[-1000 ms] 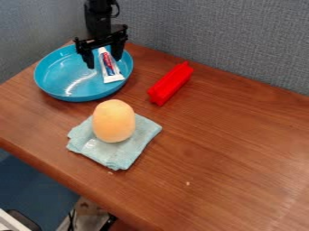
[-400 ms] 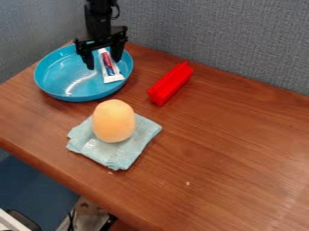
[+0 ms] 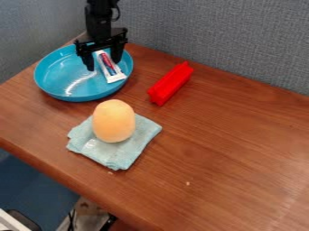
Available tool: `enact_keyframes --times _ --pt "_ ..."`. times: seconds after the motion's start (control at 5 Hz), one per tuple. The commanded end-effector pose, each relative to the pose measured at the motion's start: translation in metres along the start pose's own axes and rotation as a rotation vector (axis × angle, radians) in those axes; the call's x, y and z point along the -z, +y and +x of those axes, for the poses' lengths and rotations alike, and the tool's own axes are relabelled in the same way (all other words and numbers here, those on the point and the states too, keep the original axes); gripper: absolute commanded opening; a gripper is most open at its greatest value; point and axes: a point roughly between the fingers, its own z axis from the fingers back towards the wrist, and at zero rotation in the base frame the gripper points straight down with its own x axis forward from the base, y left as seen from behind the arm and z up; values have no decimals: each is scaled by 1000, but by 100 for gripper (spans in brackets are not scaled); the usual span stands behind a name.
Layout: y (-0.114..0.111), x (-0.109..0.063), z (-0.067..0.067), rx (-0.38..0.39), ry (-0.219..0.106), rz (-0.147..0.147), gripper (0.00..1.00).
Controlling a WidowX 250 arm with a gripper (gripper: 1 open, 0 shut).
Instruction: Put the toothpaste on the blue plate
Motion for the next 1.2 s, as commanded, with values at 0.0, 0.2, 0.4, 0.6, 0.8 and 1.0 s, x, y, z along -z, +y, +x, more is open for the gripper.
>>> enact_keyframes --times 0.0,0.2,0.4,0.6,0.8,1.0 --pt "-7 -22 11 -1 -54 -26 100" --pt "-7 -23 10 0 -50 -25 100" --pt "-8 -24 11 1 -46 -26 100" --pt "-8 -25 10 3 -42 -25 100" --pt "-8 -24 10 4 -38 -23 0" --pt "-8 -28 10 10 -31 -24 100"
